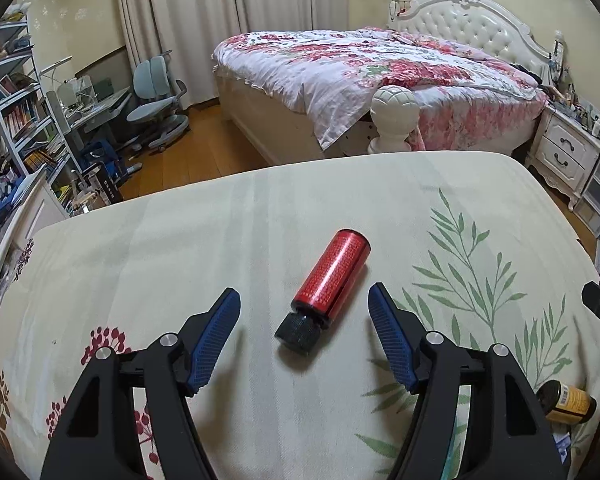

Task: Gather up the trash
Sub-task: 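Grasp the red bottle with the left tool, then grasp the amber-labelled bottle with the right tool while the left holds the red bottle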

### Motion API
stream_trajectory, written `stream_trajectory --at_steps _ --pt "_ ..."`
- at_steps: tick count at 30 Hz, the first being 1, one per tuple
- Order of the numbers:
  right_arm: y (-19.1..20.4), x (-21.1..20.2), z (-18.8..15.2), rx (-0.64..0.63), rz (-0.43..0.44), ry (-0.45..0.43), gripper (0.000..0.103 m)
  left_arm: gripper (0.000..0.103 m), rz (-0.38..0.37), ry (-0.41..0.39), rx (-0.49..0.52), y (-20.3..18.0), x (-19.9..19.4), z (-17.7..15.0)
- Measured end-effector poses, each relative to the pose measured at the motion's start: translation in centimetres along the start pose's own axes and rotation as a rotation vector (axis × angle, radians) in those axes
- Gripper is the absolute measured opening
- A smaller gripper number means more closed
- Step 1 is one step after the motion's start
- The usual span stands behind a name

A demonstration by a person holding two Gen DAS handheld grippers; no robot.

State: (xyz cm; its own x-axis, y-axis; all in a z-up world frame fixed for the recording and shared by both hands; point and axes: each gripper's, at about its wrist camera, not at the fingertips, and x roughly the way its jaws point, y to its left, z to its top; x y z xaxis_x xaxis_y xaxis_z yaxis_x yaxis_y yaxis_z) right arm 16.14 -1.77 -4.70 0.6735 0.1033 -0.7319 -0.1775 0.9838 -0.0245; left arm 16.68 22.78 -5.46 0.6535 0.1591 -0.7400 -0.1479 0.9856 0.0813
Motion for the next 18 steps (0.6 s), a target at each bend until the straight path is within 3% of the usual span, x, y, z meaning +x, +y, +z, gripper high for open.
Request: stream_trajectory --at_steps 3,8,18 --pt "0.2 0.2 0.1 0.0 0.004 0.003 0.069 0.065 -0.018 0.003 0.012 -0.1 0.4 0.4" --pt "0.5 0.3 0.0 -0.003 0.01 0.008 0.069 0.027 -0.064 0.042 0.028 -0.3 1.1 0.4" --pt "1.2 -1.1 -0.6 -0.009 0.033 0.002 0.069 0.027 -0.045 0.037 0.026 -0.4 -0.6 -1.0"
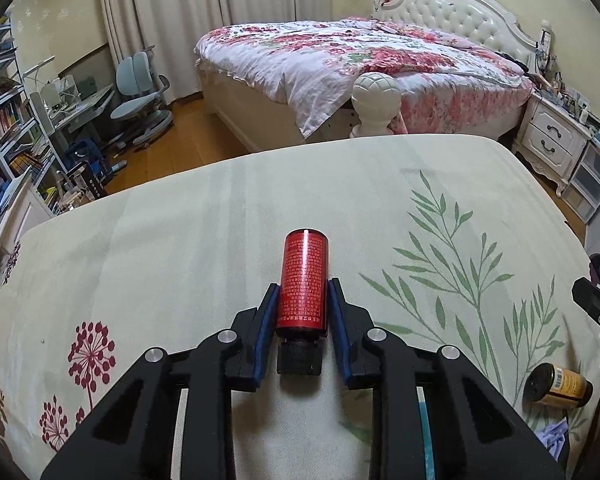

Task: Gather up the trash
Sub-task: 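Grasp the amber-labelled bottle with the right tool while the left holds the red bottle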

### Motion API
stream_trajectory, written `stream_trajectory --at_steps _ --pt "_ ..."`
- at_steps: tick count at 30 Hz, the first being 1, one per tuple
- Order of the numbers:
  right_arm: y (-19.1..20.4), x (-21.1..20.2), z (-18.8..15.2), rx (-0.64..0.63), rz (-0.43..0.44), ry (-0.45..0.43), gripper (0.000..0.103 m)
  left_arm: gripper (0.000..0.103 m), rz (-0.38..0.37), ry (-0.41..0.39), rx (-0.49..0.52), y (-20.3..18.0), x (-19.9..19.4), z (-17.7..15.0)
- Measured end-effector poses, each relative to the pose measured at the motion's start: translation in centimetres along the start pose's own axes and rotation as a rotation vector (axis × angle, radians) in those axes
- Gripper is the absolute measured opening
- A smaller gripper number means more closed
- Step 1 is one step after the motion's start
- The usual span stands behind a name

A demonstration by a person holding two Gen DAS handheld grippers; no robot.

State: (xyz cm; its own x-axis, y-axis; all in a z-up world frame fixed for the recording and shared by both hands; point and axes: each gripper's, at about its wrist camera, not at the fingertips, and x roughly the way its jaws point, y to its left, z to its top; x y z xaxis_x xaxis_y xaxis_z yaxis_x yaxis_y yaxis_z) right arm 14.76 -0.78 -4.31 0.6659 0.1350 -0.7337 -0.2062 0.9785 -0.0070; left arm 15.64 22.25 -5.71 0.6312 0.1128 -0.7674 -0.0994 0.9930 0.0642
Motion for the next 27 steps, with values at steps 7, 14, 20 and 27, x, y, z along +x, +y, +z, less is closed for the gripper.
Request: stream_trajectory --at_steps 7,14,20,27 --pt "1.9 -2.3 -1.4 -0.041 0.041 -0.013 0.069 0.027 0.025 -0.002 -0.019 0.7 -2.1 -2.3" --pt "3.6 -3.4 -2.7 -0.076 0.084 -0.007 0.069 0.027 0.047 0.0 -0.051 1.5 -4.2 -4.9" --pt "4.9 -2.7 -3.3 -0.092 0.096 0.03 0.066 0.027 0.048 0.008 -0.086 2.2 -5.1 -6.4" --pt "5.8 -2.2 -3.6 -0.098 0.105 0.062 0.042 0.027 0.045 0.008 -0.099 2.3 -5.6 -7.2"
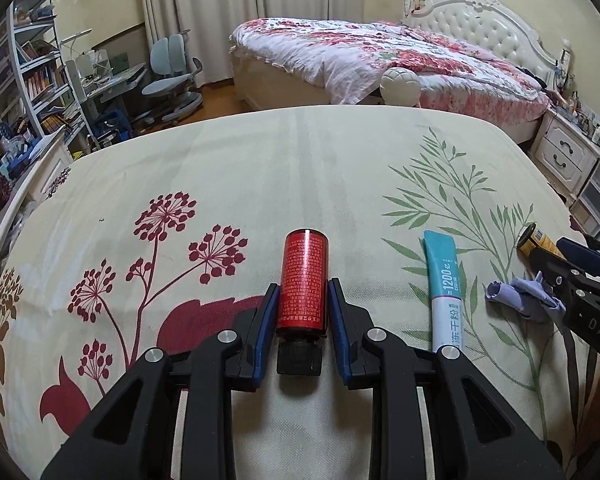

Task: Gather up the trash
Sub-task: 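Grasp the amber-labelled bottle with the right tool while the left holds the red bottle, then carry the red and amber bottles over the wastebasket with both tools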

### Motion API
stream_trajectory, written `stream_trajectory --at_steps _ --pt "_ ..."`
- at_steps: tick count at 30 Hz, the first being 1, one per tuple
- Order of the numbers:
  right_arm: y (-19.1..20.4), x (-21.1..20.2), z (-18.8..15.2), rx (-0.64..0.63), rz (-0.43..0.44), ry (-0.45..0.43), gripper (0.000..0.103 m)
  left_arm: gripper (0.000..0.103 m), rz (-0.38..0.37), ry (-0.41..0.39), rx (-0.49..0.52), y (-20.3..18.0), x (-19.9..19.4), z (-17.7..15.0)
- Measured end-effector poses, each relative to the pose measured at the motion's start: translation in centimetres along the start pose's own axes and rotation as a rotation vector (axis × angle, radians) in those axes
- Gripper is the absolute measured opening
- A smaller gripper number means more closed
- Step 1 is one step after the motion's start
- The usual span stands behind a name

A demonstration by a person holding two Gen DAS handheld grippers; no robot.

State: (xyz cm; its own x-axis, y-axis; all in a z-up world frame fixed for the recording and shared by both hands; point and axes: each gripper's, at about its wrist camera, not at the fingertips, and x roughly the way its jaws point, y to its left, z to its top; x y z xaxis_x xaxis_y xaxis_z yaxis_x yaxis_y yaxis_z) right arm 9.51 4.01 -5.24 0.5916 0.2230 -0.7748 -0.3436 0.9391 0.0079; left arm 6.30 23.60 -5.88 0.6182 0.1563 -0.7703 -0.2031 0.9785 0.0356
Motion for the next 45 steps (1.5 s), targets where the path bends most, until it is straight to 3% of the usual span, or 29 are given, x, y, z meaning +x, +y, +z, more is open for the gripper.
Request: stream_trajectory --at_steps 14,27,45 --pt "-1.1 -0.8 -1.2 0.036 -0.02 0.01 0.024 0.027 0.007 -0.005 -0.008 0.1 -0.7 -1.0" --pt "-2.8 -2.4 -3.3 0.062 -0.024 0.009 0.023 0.027 -0.004 -0.01 -0.008 -0.7 -1.8 -2.1" --pt "-4.1 -5.6 -6.8 0.08 -0.032 -0.009 0.023 0.027 -0.055 -0.047 0.014 -5.1 -5.0 -4.7"
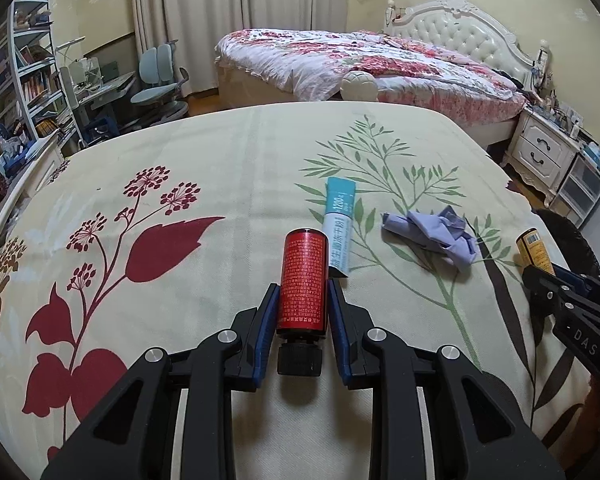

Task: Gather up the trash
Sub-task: 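Carry the red and amber bottles over the wastebasket with both tools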

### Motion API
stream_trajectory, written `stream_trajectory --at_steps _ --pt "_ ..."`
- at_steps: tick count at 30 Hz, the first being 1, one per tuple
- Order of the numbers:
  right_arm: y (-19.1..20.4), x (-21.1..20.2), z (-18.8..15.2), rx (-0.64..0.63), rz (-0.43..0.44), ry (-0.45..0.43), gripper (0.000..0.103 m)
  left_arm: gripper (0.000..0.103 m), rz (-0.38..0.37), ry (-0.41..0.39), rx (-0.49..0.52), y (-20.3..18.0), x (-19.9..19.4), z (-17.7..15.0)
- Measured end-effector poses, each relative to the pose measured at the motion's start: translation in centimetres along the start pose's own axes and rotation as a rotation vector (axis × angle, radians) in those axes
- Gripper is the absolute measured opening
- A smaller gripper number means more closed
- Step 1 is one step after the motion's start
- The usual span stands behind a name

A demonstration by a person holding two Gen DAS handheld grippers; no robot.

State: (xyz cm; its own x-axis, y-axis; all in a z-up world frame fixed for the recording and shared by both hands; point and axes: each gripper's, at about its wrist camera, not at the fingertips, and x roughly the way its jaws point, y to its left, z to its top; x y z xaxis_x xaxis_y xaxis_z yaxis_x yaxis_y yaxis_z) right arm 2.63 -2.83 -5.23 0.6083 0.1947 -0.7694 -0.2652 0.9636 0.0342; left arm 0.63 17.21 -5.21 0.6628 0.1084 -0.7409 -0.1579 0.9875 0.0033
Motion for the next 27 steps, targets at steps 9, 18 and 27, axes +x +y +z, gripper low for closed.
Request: stream_trajectory --at_steps 9,18,27 --pt "-2.3 -2.3 -0.9 0.04 -0.025 -0.043 0.023 0.027 -0.052 -0.047 0.033 -3.7 -1.7 0.1" --pt "-6.6 -4.7 -1.2 0.108 -0.097 -0.096 0.023 0.027 -0.12 -0.074 0.085 -8.4 -2.4 0.7" --pt "-11.8 -5.9 -1.8 0.185 -0.205 -0.127 0.023 0.027 -0.189 -0.083 0.152 -14.1 -2.2 1.5"
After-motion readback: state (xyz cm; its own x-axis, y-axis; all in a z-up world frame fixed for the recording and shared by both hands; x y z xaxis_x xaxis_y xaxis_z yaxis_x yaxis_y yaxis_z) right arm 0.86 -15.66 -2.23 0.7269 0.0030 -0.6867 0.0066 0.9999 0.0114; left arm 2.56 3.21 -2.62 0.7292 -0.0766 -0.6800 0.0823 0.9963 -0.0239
